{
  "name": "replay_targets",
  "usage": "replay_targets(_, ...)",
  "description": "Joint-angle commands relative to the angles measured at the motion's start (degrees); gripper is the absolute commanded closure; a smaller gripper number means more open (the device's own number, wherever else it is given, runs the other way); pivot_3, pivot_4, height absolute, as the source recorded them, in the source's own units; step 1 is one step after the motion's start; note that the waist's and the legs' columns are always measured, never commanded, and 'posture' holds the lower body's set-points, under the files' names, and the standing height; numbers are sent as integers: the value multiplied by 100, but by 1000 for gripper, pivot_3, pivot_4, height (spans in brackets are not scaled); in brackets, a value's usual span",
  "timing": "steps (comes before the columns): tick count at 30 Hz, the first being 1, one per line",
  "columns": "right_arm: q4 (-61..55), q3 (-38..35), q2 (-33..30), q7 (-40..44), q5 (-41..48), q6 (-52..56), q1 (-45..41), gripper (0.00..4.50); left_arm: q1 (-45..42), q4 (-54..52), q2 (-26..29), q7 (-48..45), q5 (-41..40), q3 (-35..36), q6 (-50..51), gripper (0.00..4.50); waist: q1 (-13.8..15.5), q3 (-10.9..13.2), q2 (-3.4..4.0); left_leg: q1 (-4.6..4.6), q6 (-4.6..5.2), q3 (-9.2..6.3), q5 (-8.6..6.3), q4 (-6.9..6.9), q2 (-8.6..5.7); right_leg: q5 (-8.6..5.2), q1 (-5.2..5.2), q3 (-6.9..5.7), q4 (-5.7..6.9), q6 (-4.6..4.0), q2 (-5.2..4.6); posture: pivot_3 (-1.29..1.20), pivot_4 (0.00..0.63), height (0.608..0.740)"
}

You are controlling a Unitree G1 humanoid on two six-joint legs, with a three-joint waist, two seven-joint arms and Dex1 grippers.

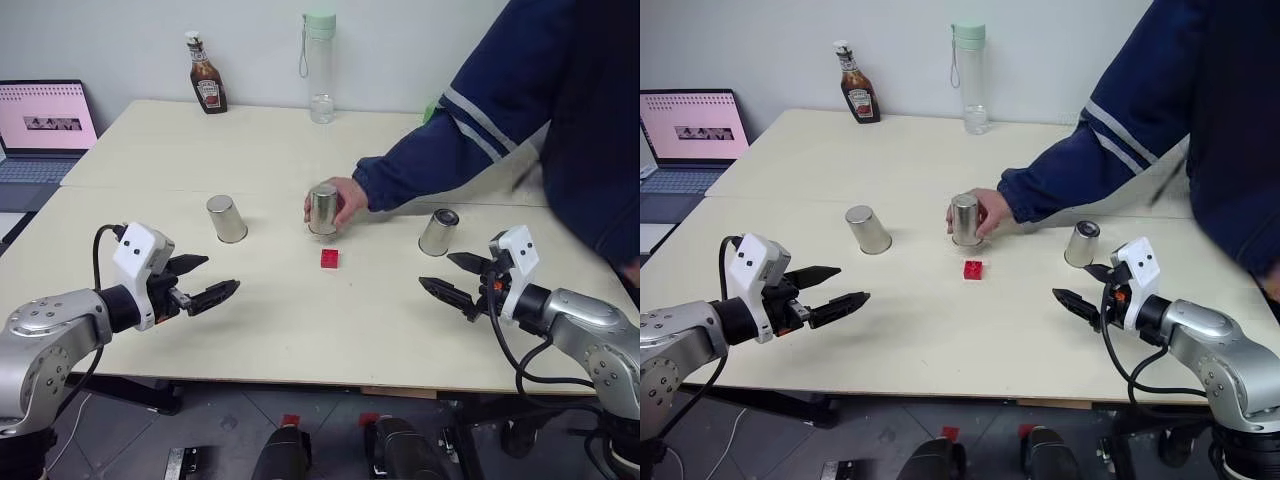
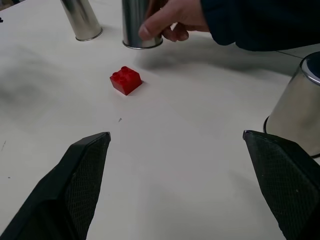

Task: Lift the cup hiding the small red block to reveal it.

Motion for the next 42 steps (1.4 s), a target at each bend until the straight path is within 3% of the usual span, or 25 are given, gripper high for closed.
replay_targets(1, -113, -110, -45, -18, 98, 2, -114, 0, -16, -89, 78, -18, 14, 69, -66, 26, 0, 0, 0, 0, 0, 1, 0, 0, 0, 0, 0, 0, 1, 1, 0, 0, 150, 740)
replay_targets(42, -86, -163, 14, -150, 93, -62, 27, 0, -38, -165, 178, -32, -31, 76, -48, 26, 0, 0, 0, 2, 0, 2, 0, 1, 0, 2, 1, 1, 4, 4, 0, 0, 150, 740)
